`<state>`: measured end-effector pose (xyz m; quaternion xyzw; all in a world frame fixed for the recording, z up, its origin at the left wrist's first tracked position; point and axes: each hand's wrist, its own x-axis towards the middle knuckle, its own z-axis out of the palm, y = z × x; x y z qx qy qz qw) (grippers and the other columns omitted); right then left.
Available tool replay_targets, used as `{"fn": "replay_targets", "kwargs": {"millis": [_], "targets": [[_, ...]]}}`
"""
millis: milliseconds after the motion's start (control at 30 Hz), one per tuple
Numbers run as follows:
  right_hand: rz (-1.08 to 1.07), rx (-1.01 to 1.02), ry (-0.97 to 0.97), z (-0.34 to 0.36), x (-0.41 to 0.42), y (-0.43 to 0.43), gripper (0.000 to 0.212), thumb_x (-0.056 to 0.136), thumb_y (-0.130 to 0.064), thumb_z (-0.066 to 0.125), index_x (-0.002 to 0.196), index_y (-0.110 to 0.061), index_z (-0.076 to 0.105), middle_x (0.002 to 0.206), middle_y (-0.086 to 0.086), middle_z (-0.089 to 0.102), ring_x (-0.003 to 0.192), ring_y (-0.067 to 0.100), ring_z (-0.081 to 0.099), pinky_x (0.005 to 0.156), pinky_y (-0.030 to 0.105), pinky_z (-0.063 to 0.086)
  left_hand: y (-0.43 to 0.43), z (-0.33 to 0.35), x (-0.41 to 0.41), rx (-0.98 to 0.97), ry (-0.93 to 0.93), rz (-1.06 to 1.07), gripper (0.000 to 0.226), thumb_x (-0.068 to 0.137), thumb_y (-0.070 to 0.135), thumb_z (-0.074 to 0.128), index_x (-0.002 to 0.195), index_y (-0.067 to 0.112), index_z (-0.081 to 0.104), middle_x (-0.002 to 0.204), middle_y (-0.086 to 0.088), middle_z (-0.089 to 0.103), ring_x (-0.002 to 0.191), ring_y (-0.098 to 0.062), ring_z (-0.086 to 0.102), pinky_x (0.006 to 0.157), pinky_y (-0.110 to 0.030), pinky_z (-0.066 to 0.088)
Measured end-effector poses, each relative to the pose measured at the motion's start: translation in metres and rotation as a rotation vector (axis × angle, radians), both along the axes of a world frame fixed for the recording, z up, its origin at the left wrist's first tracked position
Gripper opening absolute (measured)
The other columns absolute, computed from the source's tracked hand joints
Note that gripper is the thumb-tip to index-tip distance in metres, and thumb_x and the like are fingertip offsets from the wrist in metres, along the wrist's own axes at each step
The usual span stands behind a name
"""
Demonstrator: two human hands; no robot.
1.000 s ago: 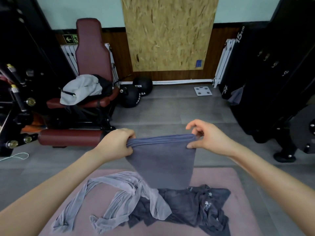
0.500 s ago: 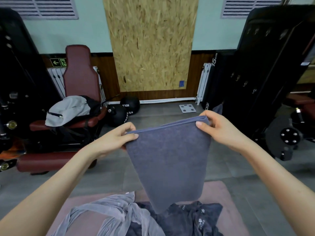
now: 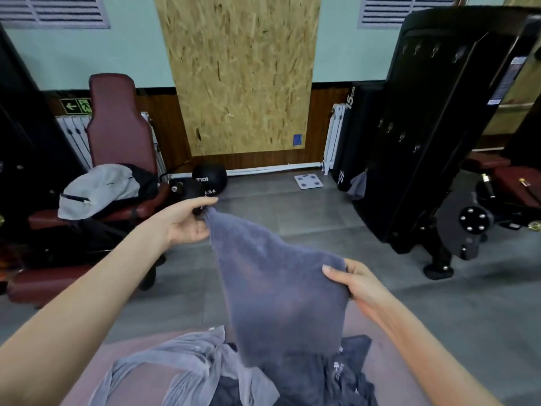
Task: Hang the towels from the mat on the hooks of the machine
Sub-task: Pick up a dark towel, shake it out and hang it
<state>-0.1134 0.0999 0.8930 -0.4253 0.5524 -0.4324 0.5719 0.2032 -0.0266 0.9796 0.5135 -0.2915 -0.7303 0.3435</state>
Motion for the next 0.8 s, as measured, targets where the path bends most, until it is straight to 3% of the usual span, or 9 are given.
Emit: {"fn": "replay_targets", "kwargs": {"millis": [100, 267, 367, 433, 533, 600, 700, 800], "targets": [[-0.008, -0.014, 0.151, 0.013, 0.002, 0.001, 0.02, 0.082, -0.006, 0.067, 0.101, 0.002, 0.067, 0.096, 0.017, 0.072, 0.084, 0.025, 0.068, 0.07, 0.033, 0.055, 0.008, -0.027, 0.008, 0.091, 0.048, 0.03, 0.007, 0.088, 0.008, 0.055, 0.088, 0.008, 0.062, 0.074, -0.008, 0.068, 0.062, -0.018, 0.068, 0.066, -0.028, 0.056], [-0.084, -0.012, 0.31, 0.039, 0.003, -0.004, 0.019, 0.079, -0.004, 0.071, 0.098, -0.005, 0.068, 0.089, 0.013, 0.073, 0.083, 0.027, 0.069, 0.081, 0.042, 0.055, 0.02, -0.063, -0.005, 0.089, -0.087, 0.046, 0.02, 0.09, -0.009, 0.044, 0.079, 0.002, 0.055, 0.056, -0.007, 0.066, 0.048, -0.016, 0.065, 0.041, -0.021, 0.052], [-0.072, -0.004, 0.309, 0.061, 0.007, -0.003, 0.024, 0.076, -0.001, 0.071, 0.099, -0.01, 0.07, 0.09, 0.011, 0.073, 0.087, 0.028, 0.07, 0.083, 0.042, 0.055, 0.017, -0.076, -0.009, -0.128, -0.116, 0.054, 0.015, 0.09, 0.003, 0.054, 0.09, 0.016, 0.06, 0.079, 0.0, 0.065, 0.073, -0.011, 0.061, 0.056, -0.023, 0.054], [-0.088, -0.01, 0.292, 0.077, 0.01, -0.002, 0.023, 0.076, -0.001, 0.071, 0.096, -0.012, 0.071, 0.089, 0.01, 0.074, 0.085, 0.025, 0.07, 0.08, 0.038, 0.056, 0.018, -0.087, -0.011, -0.222, 0.053, -0.009, 0.016, 0.094, 0.019, 0.051, 0.103, 0.029, 0.061, 0.091, 0.008, 0.066, 0.084, -0.01, 0.061, 0.077, -0.033, 0.05], [-0.078, -0.03, 0.295, 0.097, 0.013, -0.003, 0.021, 0.077, -0.001, 0.07, 0.094, -0.015, 0.071, 0.084, 0.004, 0.074, 0.08, 0.019, 0.071, 0.068, 0.029, 0.056, 0.017, -0.104, -0.019, -0.156, 0.313, 0.012, 0.035, 0.096, 0.035, 0.042, 0.129, 0.027, 0.049, 0.106, 0.001, 0.064, 0.091, -0.017, 0.065, 0.082, -0.042, 0.049], [-0.068, -0.034, 0.296, 0.104, 0.014, -0.005, 0.023, 0.078, -0.001, 0.069, 0.095, -0.017, 0.071, 0.085, 0.001, 0.074, 0.08, 0.015, 0.071, 0.069, 0.029, 0.055, 0.019, -0.111, -0.024, -0.07, 0.368, -0.028, 0.042, 0.096, 0.041, 0.04, 0.132, 0.022, 0.047, 0.115, -0.011, 0.062, 0.097, -0.026, 0.064, 0.082, -0.046, 0.047], [-0.07, -0.012, 0.304, 0.107, 0.014, -0.005, 0.022, 0.078, -0.001, 0.069, 0.094, -0.017, 0.071, 0.085, 0.0, 0.074, 0.081, 0.014, 0.071, 0.07, 0.028, 0.054, 0.02, -0.12, -0.032, -0.031, 0.405, -0.14, 0.048, 0.086, 0.028, 0.052, 0.133, 0.037, 0.042, 0.115, -0.016, 0.064, 0.097, -0.034, 0.066, 0.077, -0.048, 0.053], [-0.089, 0.019, 0.3, 0.104, 0.006, -0.002, 0.021, 0.079, -0.001, 0.068, 0.095, -0.015, 0.071, 0.086, 0.001, 0.074, 0.081, 0.015, 0.07, 0.066, 0.025, 0.056, 0.021, -0.13, -0.041, 0.011, 0.38, -0.109, 0.067, 0.08, -0.002, 0.049, 0.138, 0.028, 0.034, 0.088, -0.01, 0.071, 0.073, -0.027, 0.071, 0.061, -0.039, 0.057]]}}
